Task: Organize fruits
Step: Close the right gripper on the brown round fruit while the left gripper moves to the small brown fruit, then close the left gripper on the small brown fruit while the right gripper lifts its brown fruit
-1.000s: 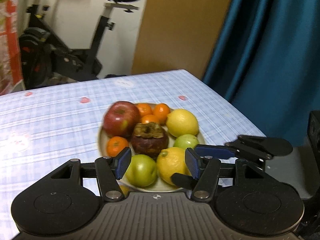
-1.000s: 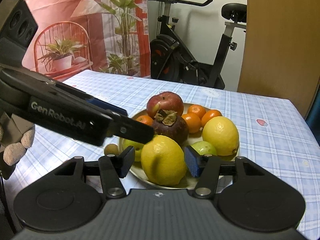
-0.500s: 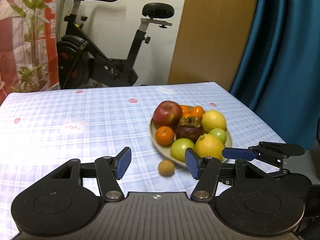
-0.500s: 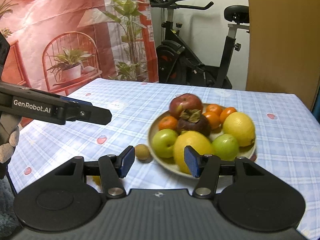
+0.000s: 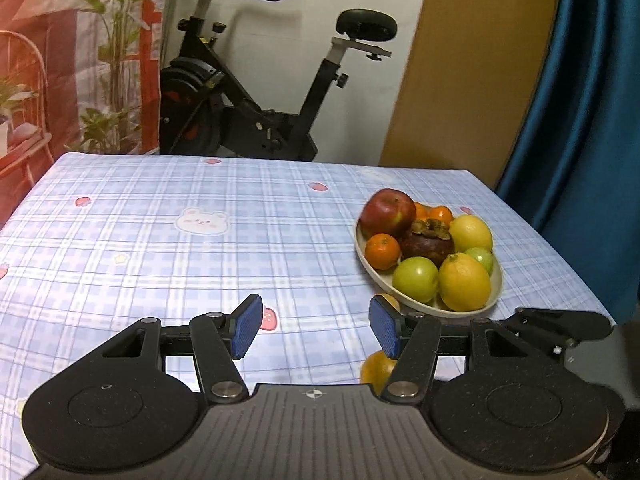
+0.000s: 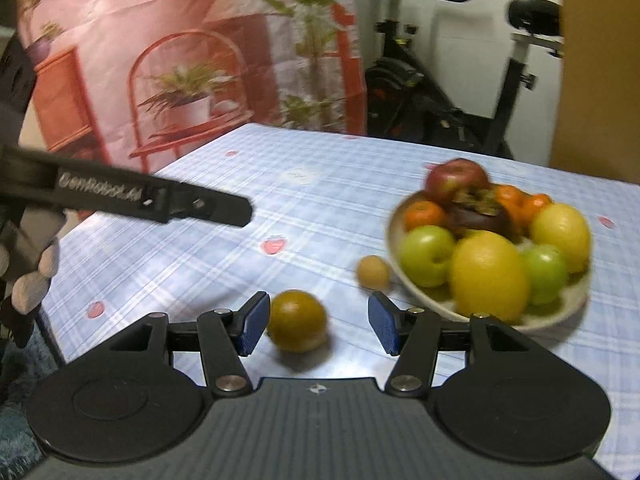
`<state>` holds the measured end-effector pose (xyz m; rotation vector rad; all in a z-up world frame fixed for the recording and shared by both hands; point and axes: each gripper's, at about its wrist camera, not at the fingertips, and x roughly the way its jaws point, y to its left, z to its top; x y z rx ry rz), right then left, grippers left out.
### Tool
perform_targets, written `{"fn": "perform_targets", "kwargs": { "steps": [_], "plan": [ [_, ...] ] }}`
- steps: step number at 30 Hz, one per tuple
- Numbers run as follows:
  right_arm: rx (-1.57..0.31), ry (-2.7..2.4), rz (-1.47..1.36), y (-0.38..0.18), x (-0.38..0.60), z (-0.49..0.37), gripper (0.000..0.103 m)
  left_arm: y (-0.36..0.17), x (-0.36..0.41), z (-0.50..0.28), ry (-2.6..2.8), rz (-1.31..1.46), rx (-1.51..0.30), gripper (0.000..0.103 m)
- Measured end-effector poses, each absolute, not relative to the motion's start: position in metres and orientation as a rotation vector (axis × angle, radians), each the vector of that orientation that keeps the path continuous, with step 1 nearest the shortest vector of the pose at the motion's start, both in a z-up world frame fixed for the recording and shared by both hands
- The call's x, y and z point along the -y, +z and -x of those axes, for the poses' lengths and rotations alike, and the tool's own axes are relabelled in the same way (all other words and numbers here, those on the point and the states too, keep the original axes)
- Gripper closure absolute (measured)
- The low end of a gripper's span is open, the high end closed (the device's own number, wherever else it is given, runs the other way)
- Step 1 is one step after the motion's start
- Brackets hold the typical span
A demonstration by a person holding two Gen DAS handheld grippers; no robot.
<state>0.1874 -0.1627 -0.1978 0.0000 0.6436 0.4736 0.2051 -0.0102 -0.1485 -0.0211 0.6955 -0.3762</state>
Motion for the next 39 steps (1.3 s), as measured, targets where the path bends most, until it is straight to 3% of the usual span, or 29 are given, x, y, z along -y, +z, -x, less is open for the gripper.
{"fn": "perform_targets", "kwargs": {
  "steps": [10, 15, 29, 35, 39],
  "plan": [
    [-0.692, 0.504, 0.036, -0.217, 0.145, -0.204, 0.046, -0.158, 0.012, -0.211, -0.373, 0.03, -0.716, 0.041],
    [-0.696, 0.514, 0.004, -0.22, 0.153, -0.201, 0.057, -0.163, 0.013, -0.212, -0.378, 0.022, -0.726, 0.042],
    [-0.604, 0.4, -0.15, -0.208, 0.213, -0.18, 0.057, -0.155, 0.066, -0.226, -0.523, -0.216, -0.631, 0.051],
    [-0.588, 0.34, -0.206, -0.204, 0.237, -0.178, 0.057, -0.182, 0.086, -0.235, -0.589, -0.274, -0.698, 0.051],
    [-0.599, 0.325, -0.21, -0.207, 0.239, -0.18, 0.057, -0.195, 0.093, -0.239, -0.612, -0.277, -0.729, 0.057]
  ]
}}
